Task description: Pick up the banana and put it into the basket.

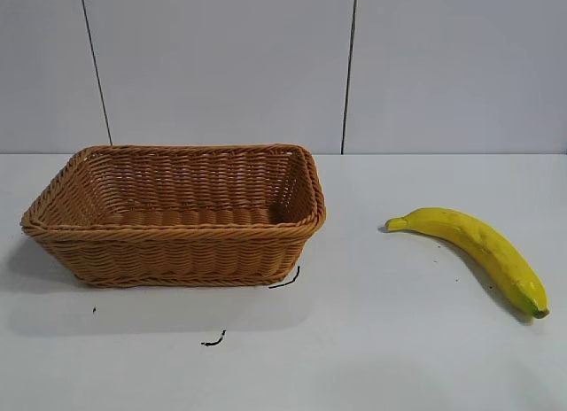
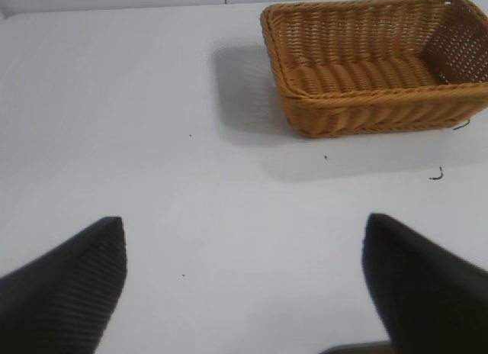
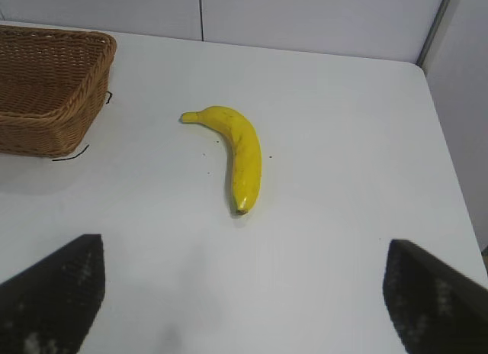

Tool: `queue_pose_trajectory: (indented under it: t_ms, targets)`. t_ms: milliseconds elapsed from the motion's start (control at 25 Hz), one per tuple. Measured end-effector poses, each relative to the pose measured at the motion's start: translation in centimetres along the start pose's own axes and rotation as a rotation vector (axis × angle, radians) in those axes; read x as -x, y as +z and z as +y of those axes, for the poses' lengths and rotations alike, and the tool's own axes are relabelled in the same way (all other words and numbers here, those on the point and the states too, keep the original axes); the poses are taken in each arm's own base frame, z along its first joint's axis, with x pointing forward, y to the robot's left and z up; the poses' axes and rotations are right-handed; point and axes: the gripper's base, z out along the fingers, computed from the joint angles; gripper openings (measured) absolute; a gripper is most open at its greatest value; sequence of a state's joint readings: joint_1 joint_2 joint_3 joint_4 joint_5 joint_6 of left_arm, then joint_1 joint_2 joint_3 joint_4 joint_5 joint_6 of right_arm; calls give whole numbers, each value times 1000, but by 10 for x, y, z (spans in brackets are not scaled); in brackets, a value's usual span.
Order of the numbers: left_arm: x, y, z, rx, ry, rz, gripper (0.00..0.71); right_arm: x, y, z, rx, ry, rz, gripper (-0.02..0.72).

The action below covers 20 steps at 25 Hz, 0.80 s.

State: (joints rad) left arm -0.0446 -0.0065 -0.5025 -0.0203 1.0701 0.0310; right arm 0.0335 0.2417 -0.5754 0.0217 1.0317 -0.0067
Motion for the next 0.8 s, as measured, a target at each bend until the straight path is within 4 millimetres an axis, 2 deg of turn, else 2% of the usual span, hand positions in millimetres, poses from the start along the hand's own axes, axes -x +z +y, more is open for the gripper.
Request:
queue_pose_trajectory:
  t_ms: [200, 320, 480, 600, 800]
  targets:
    - [0, 0, 0, 0, 0, 0, 635, 58, 33, 0, -1, 10, 189, 678]
    - [0, 0, 0, 0, 0, 0, 635, 90, 65, -1, -3, 12, 293, 678]
    - [0, 0, 0, 0, 0, 0, 635, 125, 121, -2, 2, -16, 423, 678]
    - [0, 0, 0, 0, 0, 0, 635, 144, 164, -3, 18, -76, 497, 678]
    - [0, 0, 0, 0, 0, 0, 635, 163, 229, -4, 55, -187, 574, 678]
